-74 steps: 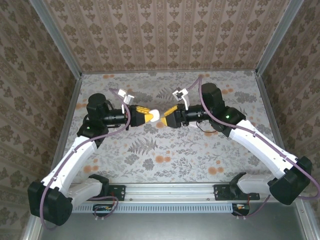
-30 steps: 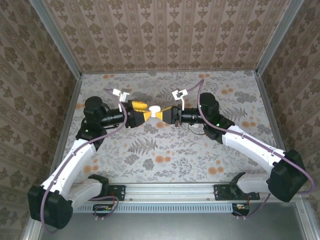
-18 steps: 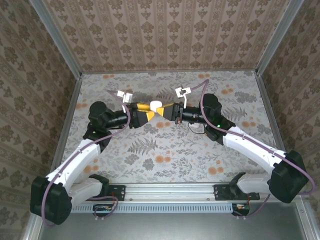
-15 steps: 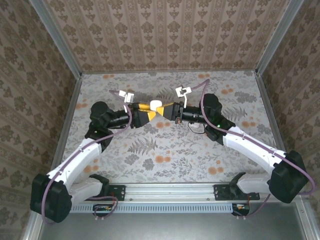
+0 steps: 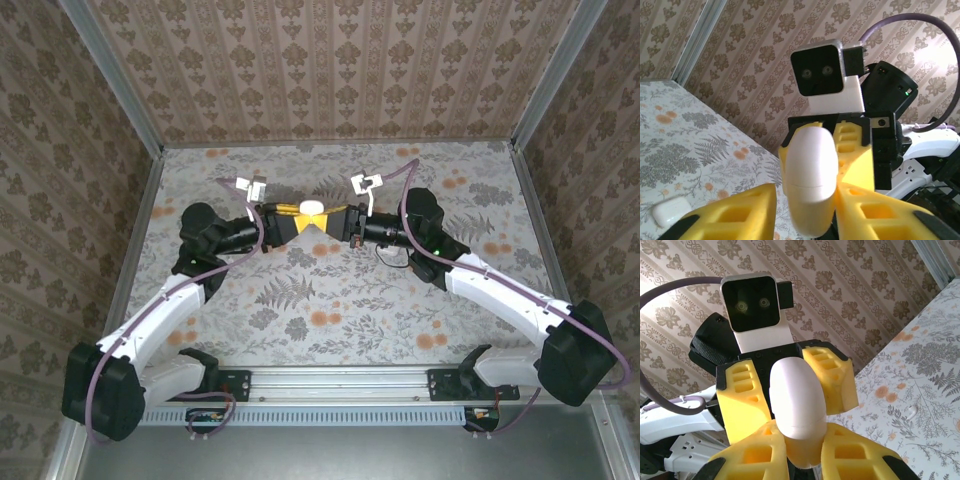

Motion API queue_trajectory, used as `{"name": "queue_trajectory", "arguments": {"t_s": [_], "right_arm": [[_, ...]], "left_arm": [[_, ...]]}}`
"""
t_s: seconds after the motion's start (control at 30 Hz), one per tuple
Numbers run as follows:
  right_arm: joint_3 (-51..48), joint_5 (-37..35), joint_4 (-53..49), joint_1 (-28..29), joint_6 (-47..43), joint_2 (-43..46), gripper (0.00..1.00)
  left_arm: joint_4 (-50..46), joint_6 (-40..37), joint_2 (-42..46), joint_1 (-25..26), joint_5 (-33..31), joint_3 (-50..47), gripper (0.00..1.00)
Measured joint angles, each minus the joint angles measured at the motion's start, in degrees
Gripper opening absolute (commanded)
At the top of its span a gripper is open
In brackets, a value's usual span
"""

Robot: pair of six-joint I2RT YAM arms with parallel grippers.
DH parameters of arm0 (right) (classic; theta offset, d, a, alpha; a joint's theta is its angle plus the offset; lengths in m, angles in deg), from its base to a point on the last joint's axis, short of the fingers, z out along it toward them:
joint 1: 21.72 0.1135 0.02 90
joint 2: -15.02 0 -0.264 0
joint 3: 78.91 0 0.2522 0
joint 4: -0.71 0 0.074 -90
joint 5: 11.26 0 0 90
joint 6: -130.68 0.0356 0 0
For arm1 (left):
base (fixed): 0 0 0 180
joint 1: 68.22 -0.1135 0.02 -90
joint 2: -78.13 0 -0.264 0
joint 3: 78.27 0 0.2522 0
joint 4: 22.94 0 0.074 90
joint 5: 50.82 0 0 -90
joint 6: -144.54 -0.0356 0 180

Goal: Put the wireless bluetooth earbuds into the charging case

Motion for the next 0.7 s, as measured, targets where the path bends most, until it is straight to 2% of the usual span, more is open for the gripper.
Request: {"name": "queue_trajectory", "arguments": {"t_s": [0.1, 0.23, 0.33, 0.4, 0.5, 0.7], "right_arm": [[0.0, -0.2, 0.2, 0.0, 0.0, -0.2, 0.14], [0.0, -0.7, -0.5, 0.0, -0.9, 0.0, 0.4], [0.1, -1.7, -4.3, -0.3, -2.9, 1.1, 0.51], [0.3, -2.1, -8.0, -1.0, -5.0, 3.1, 0.6], [2.2, -2.7, -13.9, -2.4, -8.7, 5.9, 0.64], [8.1, -1.1, -22.7, -2.5, -15.3, 6.9, 0.65]], "left_arm": [[0.1, 0.0, 0.0, 0.0, 0.0, 0.0, 0.22], [-1.4, -0.9, 0.0, 0.0, 0.0, 0.0, 0.15], [-6.2, -3.6, 0.4, 0.0, 0.0, 0.3, 0.13], [-12.0, -6.8, 1.3, 0.0, -0.2, 1.1, 0.07], [-20.5, -12.1, 3.3, 0.0, -0.9, 3.1, 0.0], [-30.7, -20.5, 8.2, 0.0, -1.6, 4.6, 0.0]]}}
